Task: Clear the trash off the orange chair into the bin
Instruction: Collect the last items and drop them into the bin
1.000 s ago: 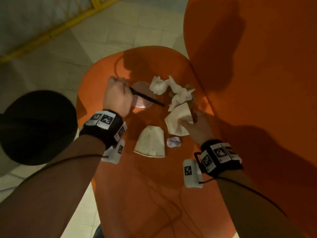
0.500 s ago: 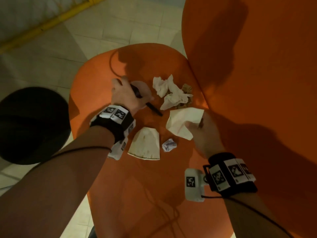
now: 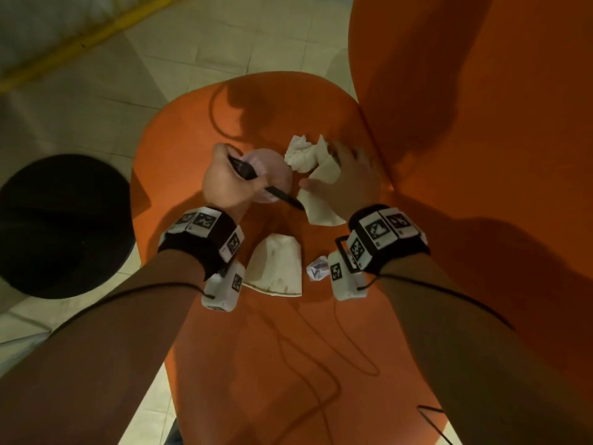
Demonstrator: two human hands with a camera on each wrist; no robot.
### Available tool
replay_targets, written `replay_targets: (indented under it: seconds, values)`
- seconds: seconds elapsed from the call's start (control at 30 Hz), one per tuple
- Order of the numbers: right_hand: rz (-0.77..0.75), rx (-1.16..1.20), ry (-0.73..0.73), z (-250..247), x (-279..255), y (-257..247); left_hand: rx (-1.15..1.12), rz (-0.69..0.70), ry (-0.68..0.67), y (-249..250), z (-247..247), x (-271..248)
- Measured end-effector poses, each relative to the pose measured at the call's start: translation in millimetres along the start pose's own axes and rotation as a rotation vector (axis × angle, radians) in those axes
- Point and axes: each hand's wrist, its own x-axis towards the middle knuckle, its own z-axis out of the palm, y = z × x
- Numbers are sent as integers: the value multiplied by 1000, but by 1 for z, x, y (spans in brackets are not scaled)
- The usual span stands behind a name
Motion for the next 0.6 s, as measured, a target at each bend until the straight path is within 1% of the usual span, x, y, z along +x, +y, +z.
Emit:
replay_targets:
  seconds: [0.07, 0.13, 0.2, 0.23, 0.27, 0.33, 0.43, 0.5, 0.57, 0.6]
  values:
    - [-15, 60, -26, -1, 2, 4, -97, -7, 30, 1, -7, 2]
    - [-14, 156, -61, -4, 2, 8, -184, -2, 31, 8, -16, 8]
    - [19, 306, -116, -6, 1, 11, -245, 54, 10, 22, -28, 18]
    - [42, 374, -145, -7, 0, 12, -230, 112, -7, 30, -34, 23]
    - [58, 415, -165, -8, -2, 12, -169, 180, -30, 41, -40, 27]
    - [69, 453, -173, -8, -6, 15, 19, 295, -122, 62, -50, 33]
    - [112, 588, -153, -14, -20, 22, 308, 382, -326, 93, -53, 41]
    - [168, 687, -148, -24, -38, 28, 540, 372, -456, 106, -40, 48]
    - [198, 774, -192, -33, -61, 34, 633, 304, -618, 107, -14, 50]
    - [201, 795, -248, -36, -73, 37, 657, 277, -667, 104, -1, 50]
